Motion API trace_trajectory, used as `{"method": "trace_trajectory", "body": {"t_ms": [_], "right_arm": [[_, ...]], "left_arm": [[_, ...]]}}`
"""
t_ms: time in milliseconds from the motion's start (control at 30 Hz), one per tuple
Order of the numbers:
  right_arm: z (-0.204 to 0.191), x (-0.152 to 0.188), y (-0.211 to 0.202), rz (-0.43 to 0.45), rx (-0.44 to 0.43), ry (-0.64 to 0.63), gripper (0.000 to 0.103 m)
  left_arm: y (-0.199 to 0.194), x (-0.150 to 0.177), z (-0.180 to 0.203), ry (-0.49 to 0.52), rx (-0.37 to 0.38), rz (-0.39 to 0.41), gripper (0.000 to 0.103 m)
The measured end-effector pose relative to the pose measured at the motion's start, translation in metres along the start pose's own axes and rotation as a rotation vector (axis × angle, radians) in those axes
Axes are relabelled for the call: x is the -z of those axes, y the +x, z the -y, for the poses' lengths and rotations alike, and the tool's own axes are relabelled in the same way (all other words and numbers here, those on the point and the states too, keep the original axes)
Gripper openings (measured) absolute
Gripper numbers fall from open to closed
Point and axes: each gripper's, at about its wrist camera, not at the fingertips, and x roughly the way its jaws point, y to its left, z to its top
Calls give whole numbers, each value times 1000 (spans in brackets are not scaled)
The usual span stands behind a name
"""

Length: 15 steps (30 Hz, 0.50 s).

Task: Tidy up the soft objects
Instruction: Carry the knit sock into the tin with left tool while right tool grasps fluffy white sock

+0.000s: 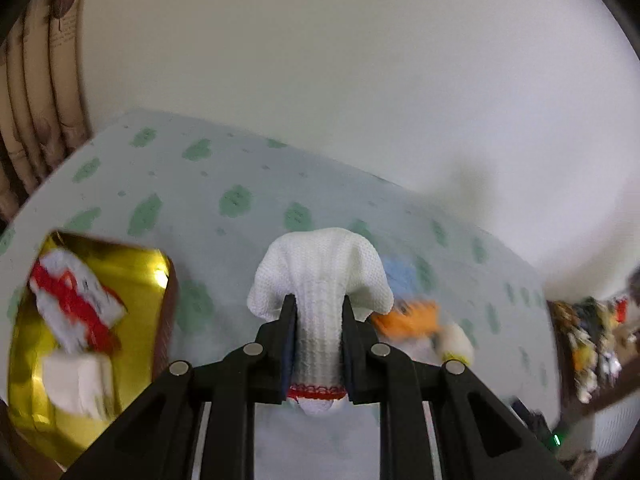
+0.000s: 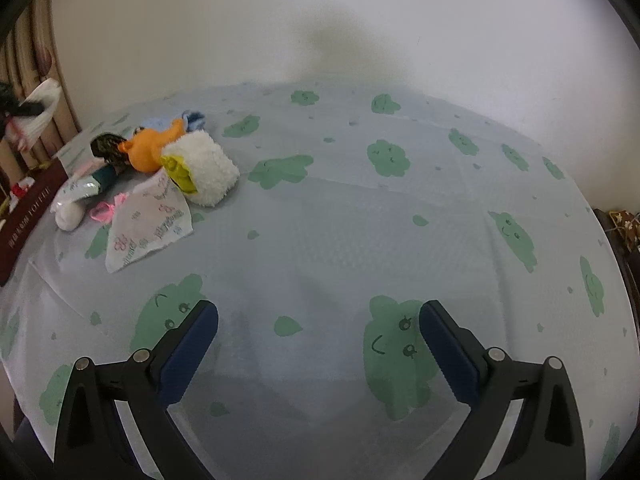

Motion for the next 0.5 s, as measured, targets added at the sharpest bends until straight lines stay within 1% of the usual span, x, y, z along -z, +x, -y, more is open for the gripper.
{"method": "trace_trajectory", "body": {"t_ms": [67,100,167,233,267,300,333,367,400,500], "right_arm": [[1,-1,-6,30,-41,4,100],[1,-4,-7,32,-86,5,100],[-4,-13,-8,35,-132,2,100],[-17,-28,-8,48,-174,-37,100],[-27,-38,-7,61,-192,-77,99],[-34,-44,-5,71,-193,-102,98],[-41,-51,0,71,-191,-124,95],[-47,-59,6,60,-198,-140,88],[-52,-65,13,50,-210,-150,85],[-66,-80,34,14,-219,-188,84]], "left_arm": [[-12,20,5,-5,39,-12,19],[-16,33,9,-7,66,-27,19],[-20,51,11,-9,88,-53,19],[-24,66,12,-15,97,-65,19],[-25,74,12,-17,104,-77,19],[-27,82,11,-26,105,-87,19],[-28,88,9,-34,104,-93,19],[-30,93,6,-44,103,-98,19],[-33,97,3,-50,100,-100,19],[-45,107,-6,-60,71,-83,19]]}}
